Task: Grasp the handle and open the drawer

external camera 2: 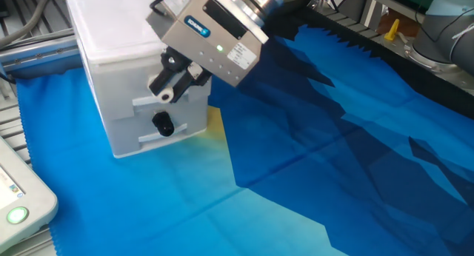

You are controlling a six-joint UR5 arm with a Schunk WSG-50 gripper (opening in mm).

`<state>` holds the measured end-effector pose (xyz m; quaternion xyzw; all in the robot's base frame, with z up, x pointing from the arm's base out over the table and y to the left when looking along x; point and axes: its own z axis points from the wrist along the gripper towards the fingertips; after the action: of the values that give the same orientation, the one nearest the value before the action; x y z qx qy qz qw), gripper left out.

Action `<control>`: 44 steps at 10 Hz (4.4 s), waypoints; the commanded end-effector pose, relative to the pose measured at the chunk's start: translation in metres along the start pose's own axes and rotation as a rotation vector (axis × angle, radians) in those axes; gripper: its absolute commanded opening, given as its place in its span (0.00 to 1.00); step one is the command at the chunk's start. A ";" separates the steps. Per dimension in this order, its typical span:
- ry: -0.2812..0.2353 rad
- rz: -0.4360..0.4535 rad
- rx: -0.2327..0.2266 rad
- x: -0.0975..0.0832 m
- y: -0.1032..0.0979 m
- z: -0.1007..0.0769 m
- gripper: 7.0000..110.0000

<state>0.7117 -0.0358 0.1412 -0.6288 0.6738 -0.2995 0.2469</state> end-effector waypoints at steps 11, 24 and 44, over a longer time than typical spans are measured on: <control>-0.064 0.018 -0.029 -0.067 -0.004 -0.013 0.00; -0.105 0.074 -0.002 -0.112 0.010 -0.024 0.00; -0.125 0.105 -0.048 -0.123 0.027 -0.030 0.00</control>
<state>0.6808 0.0923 0.1356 -0.6211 0.6923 -0.2322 0.2846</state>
